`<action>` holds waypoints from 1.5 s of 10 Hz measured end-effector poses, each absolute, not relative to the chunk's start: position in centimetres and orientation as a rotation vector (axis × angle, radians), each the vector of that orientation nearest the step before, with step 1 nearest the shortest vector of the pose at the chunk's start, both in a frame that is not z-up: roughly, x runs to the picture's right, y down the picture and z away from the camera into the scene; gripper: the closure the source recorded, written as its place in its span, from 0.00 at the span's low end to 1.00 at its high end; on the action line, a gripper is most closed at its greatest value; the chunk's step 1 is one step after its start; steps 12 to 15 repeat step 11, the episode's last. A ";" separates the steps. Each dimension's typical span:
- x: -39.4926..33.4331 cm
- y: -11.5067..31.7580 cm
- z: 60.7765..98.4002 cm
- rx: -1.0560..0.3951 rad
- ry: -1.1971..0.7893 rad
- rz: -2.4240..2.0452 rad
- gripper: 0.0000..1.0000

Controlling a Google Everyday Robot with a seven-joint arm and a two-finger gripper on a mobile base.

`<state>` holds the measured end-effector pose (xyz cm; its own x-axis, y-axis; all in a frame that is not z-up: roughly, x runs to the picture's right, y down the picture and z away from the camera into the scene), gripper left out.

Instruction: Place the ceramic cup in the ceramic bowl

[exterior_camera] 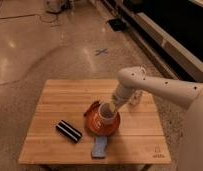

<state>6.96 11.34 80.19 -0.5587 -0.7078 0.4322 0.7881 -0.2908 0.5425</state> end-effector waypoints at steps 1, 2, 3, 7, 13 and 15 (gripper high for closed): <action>6.7 11.6 80.2 -0.136 -0.910 -1.979 0.21; 6.6 11.6 80.2 -0.136 -0.909 -1.987 0.20; 6.5 11.6 80.1 -0.137 -0.907 -1.996 0.20; 7.0 9.7 79.2 -0.120 -0.885 -2.019 0.20; 9.0 6.4 77.7 -0.081 -0.813 -2.031 0.20; 9.0 6.4 77.7 -0.081 -0.813 -2.031 0.20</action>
